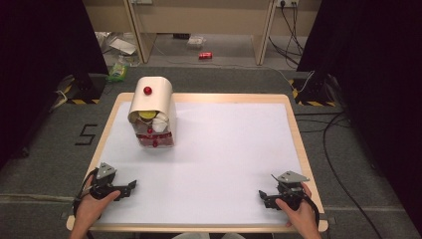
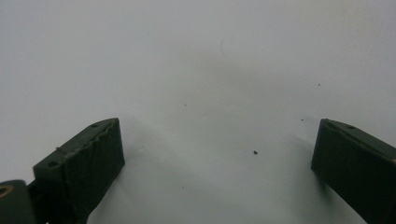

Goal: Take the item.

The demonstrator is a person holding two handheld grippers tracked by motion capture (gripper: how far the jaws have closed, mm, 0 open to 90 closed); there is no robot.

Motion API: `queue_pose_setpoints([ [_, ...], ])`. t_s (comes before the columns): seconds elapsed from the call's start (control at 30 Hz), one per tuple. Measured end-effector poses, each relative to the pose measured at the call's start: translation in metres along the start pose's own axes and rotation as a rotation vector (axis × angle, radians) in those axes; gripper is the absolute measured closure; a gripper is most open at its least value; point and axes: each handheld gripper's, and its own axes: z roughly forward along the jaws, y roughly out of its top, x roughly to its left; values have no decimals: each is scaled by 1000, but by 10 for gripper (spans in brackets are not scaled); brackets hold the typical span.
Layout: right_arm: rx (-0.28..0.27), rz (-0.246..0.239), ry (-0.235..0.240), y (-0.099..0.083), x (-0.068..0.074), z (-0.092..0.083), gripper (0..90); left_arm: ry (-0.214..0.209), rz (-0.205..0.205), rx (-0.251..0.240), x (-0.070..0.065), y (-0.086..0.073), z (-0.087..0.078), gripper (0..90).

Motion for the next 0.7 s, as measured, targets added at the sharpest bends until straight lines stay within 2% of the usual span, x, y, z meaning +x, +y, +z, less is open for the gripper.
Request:
queue_pose_setpoints([
  [0.27, 0, -1, 0, 0, 0, 0, 27, -3, -2, 0, 1, 0, 0, 80],
  [0.4, 1, 0, 0, 0, 0, 0, 27, -43, -54, -25, 6, -1, -2, 86],
  [0.43, 2, 1, 1, 0, 0, 0, 26, -46, -70, -31, 8, -1, -4, 112],
  [0.53, 1, -3, 1, 0, 0, 0, 26, -47, -71, -33, 9, -1, -4, 121],
  [0.6, 2, 2, 1, 0, 0, 0, 25, -44, -58, -37, 8, 0, -4, 157],
  [0.7, 3, 2, 1, 0, 0, 0, 24, -54, -45, -45, 4, 4, -5, 155],
])
